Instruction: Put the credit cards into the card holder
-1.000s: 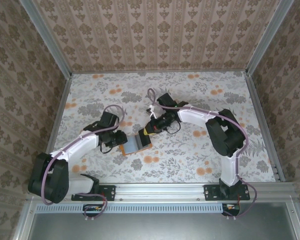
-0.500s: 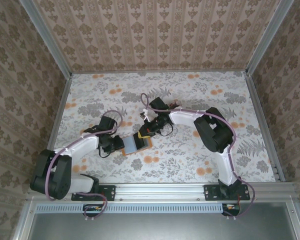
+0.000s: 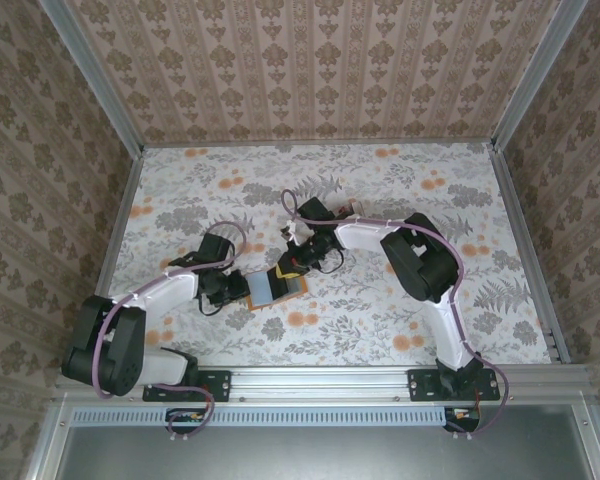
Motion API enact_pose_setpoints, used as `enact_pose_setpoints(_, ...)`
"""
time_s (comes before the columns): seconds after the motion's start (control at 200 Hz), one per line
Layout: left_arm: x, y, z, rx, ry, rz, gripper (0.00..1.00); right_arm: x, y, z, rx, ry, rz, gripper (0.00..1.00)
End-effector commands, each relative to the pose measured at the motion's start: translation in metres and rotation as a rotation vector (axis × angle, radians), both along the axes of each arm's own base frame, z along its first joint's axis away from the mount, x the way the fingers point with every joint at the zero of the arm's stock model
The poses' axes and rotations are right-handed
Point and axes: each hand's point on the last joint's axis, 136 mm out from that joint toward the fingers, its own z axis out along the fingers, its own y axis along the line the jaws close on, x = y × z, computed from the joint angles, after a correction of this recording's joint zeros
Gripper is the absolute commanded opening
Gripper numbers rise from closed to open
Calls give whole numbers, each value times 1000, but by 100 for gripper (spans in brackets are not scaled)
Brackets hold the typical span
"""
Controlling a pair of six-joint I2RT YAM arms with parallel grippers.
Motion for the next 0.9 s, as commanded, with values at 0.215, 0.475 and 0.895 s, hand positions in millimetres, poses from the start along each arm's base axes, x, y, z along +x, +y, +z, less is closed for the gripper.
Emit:
enact_pose_setpoints(0.215, -6, 0, -6, -15, 34, 19, 19, 0, 2, -14, -37, 24, -7, 4)
enact_pose_setpoints(0.475, -4, -4, -7, -21, 36, 12, 17, -10, -1, -20, -86, 30, 22, 4)
enact_pose_setpoints(0.895, -5, -6, -13, -14, 47, 7, 14, -15, -22, -37, -255, -12, 26, 4)
